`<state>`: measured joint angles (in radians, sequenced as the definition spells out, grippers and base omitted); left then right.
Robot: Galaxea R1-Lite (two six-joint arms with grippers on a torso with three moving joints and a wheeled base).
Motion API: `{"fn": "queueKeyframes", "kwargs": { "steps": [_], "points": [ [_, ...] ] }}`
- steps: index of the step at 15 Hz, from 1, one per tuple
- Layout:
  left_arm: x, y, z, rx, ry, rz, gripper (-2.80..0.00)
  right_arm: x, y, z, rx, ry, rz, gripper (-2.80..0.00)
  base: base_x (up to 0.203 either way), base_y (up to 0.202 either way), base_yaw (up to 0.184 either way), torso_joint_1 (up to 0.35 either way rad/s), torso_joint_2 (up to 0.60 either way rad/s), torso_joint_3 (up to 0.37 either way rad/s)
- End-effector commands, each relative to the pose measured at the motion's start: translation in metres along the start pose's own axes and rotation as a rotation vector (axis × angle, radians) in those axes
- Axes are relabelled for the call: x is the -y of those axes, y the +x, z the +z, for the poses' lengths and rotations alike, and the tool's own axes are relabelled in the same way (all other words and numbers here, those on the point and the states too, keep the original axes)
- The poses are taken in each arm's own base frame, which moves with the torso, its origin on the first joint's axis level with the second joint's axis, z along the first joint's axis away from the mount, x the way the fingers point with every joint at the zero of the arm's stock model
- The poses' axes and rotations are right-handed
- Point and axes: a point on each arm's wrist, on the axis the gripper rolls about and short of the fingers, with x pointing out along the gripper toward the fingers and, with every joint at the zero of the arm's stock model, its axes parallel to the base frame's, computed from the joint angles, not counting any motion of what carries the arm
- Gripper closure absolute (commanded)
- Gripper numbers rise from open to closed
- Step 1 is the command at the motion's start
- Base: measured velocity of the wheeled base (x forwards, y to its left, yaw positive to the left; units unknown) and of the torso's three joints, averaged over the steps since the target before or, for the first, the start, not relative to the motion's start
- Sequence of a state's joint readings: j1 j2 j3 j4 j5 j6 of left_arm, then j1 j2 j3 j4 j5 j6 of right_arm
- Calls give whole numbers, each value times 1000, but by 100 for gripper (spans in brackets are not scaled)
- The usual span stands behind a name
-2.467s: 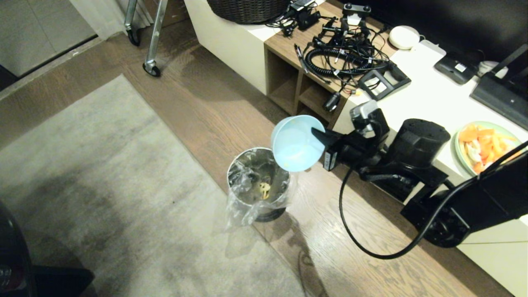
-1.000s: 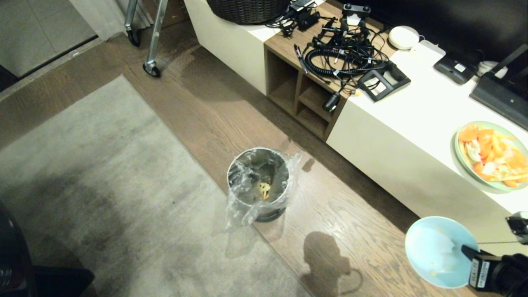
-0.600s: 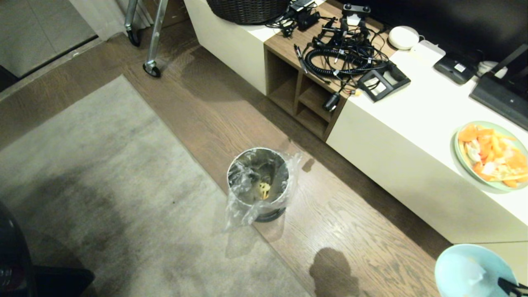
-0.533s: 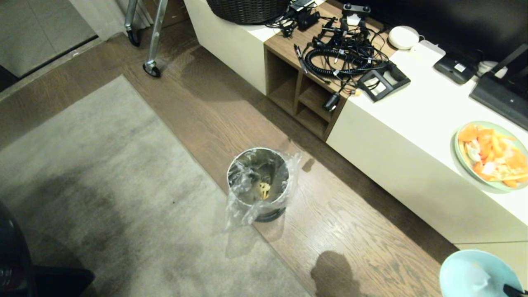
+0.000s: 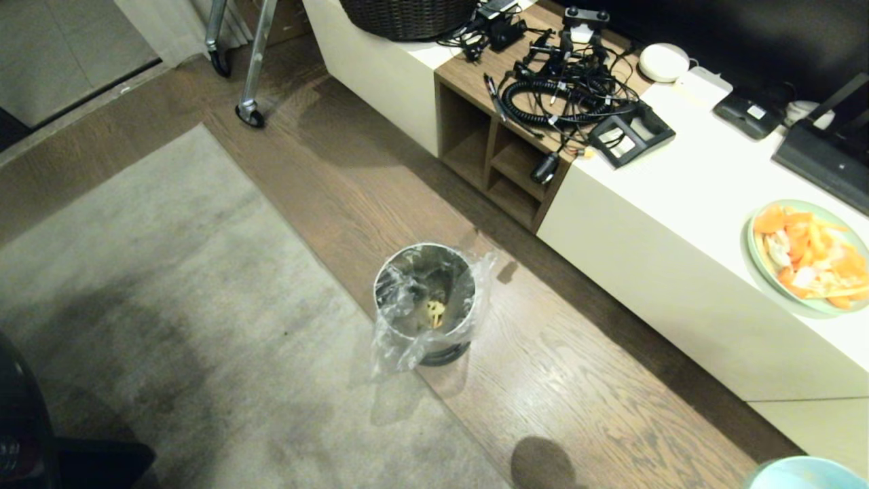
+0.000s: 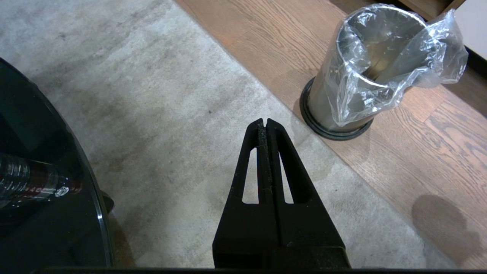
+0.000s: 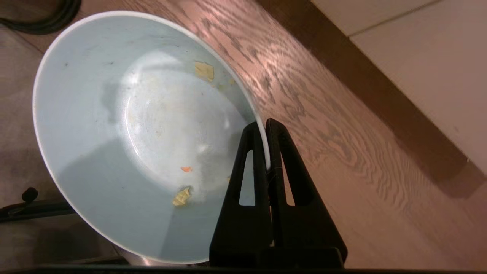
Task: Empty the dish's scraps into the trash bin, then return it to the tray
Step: Put the bowl back to the table
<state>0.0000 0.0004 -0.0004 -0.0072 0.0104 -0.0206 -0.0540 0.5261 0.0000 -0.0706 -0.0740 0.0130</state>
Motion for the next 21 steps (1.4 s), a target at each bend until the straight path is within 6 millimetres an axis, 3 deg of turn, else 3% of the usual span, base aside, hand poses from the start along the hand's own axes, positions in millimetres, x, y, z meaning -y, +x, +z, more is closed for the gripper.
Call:
{"fn": "queueKeyframes", "kwargs": {
  "steps": [1,9,21],
  "points": [
    [0,0,0,0,-1,0,0,1,-16,-8,174,-28,23,0,0,0,0,0,0,0],
    [0,0,0,0,-1,0,0,3,-36,-26,440,-68,118,0,0,0,0,0,0,0],
    [0,0,0,0,-1,0,0,3,-37,-26,450,-70,124,0,0,0,0,0,0,0]
  ]
}}
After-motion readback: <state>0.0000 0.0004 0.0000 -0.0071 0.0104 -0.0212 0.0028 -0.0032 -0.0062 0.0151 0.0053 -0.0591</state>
